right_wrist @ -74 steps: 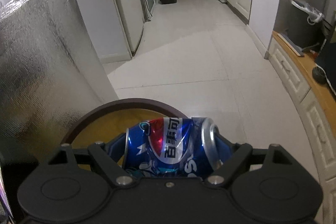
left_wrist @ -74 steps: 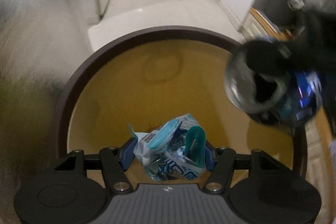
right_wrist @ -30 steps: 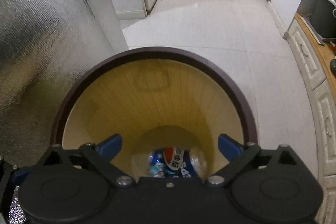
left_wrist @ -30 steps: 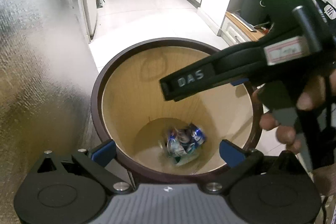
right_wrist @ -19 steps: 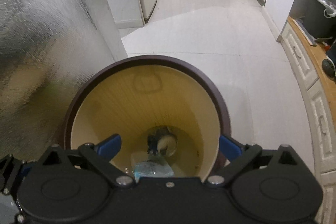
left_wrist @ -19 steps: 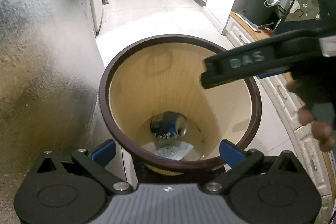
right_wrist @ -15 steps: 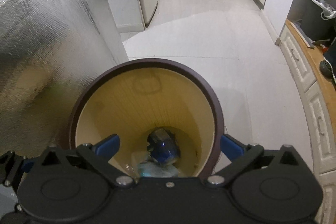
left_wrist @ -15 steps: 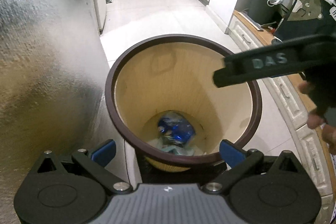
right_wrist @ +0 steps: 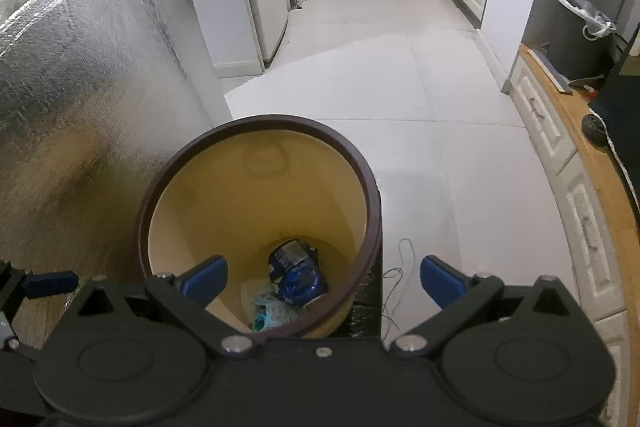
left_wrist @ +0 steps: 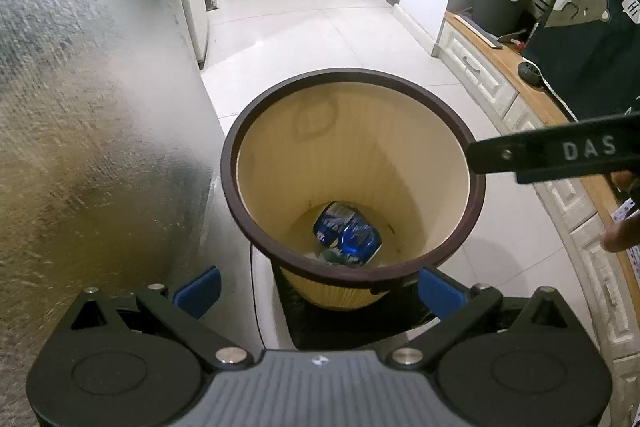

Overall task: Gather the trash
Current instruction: 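Move both tools back from the bin toward the table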

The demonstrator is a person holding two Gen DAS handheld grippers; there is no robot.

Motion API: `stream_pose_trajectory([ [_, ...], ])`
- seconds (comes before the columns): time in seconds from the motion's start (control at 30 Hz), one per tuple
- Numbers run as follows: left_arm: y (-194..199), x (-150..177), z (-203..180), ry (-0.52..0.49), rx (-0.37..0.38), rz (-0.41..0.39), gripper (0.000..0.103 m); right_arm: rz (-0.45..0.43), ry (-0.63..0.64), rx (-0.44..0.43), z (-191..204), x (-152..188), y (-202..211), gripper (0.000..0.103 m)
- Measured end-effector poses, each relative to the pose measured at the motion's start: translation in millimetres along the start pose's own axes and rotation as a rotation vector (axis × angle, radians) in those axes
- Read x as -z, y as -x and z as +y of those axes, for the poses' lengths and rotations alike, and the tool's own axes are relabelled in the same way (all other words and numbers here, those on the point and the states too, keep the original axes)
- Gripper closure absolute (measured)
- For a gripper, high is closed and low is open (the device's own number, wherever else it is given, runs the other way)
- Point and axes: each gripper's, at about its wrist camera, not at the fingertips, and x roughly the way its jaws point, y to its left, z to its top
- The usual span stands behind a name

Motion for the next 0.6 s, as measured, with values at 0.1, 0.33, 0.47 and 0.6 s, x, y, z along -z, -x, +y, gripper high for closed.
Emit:
stream_pose_trajectory([
  [0.1, 6.6, 0.8, -0.3, 0.001, -0.002, -0.009, 0.0, -0.007, -0.001, 0.009, -2.5, 6.1, 10.3, 0.0],
  [0.33, 29.1, 2.4, 1.7, 0.015, 0.009, -0.028, 0.0, -0.017, -0.018, 0.018, -6.3, 23.4, 39.6, 0.0],
  [0.47, 44.0, 2.6, 3.5, 0.025, 0.011, -0.043, 0.0, -0.029, -0.026, 0.027, -8.4, 31.9, 56.9, 0.0],
  [0.6, 58.7, 2.2, 2.8, 0.029, 0.02, -0.056, 0.0, -0.048, -0.04, 0.04, -11.7, 37.7, 75.4, 0.0],
])
